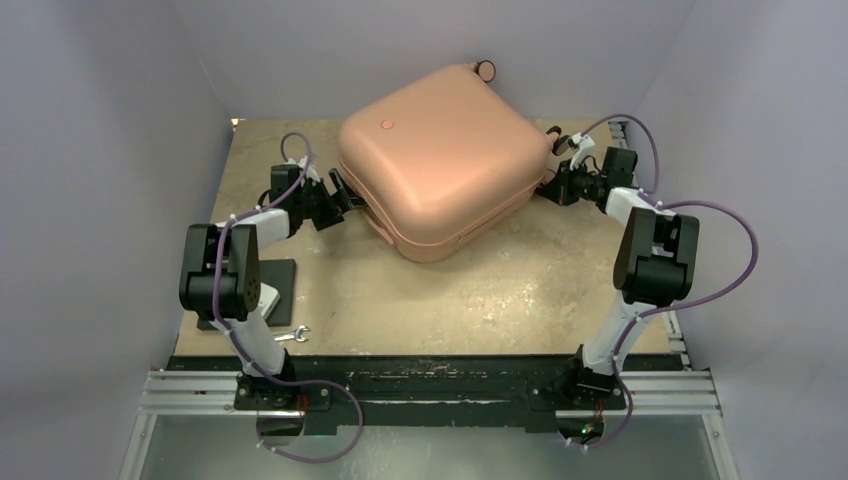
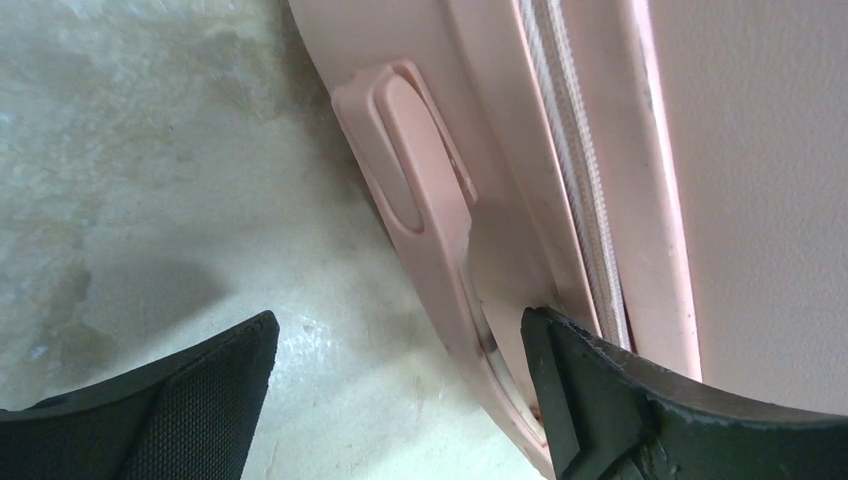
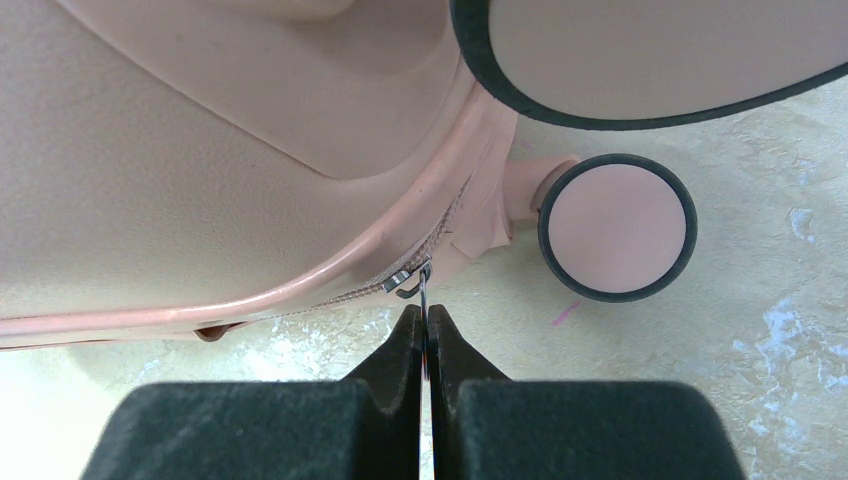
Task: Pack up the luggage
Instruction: Zip the luggage at the center of the board.
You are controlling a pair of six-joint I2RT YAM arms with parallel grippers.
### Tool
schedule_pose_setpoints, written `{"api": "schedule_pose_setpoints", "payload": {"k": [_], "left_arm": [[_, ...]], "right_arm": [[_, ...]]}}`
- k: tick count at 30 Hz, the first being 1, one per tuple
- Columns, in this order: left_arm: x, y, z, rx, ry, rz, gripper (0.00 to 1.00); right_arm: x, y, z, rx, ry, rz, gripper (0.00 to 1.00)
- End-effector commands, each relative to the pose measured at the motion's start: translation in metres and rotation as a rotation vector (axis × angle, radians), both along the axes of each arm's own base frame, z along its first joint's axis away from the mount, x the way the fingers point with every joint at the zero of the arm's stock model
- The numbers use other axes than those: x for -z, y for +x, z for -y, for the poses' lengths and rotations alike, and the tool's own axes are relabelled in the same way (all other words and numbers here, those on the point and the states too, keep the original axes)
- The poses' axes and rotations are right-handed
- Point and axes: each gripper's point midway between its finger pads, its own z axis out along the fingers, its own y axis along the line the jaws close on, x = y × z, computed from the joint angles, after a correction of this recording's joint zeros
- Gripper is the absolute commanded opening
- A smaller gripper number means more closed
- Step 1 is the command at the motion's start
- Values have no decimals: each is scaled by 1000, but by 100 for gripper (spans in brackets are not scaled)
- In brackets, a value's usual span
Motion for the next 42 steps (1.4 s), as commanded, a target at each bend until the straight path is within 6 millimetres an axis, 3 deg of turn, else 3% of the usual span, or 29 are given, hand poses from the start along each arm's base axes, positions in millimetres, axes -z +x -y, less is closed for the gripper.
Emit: {"api": "schedule_pose_setpoints", "payload": {"k": [1,13,16,18,24,25,33,38,42], "left_arm": [[-19,27,-2,-45,29,80,90],[-2,30,23,-3,57,42,78],[1,33,28,11,63,39,70],[1,34,30,18,61,38,56],[-9,35,22,29,103,43,3],[-10,34,19,30,110,38,0],[-9,14,-11,151,222,10,0],[14,-11,-26,317,205,-40,0],[36,-23,-40,379,217,-61,0]], "right_arm": [[9,2,24,77,-51,-10,0],[11,2,23,76,-47,-15,0],[14,2,24,79,-49,-19,0],[15,2,24,81,-53,-20,0],[12,5,32,122,-95,7,0],[11,4,34,130,-102,15,0],[-2,-3,52,206,-91,80,0],[-8,-3,61,240,-76,103,0],[3,3,57,224,-33,60,0]]}}
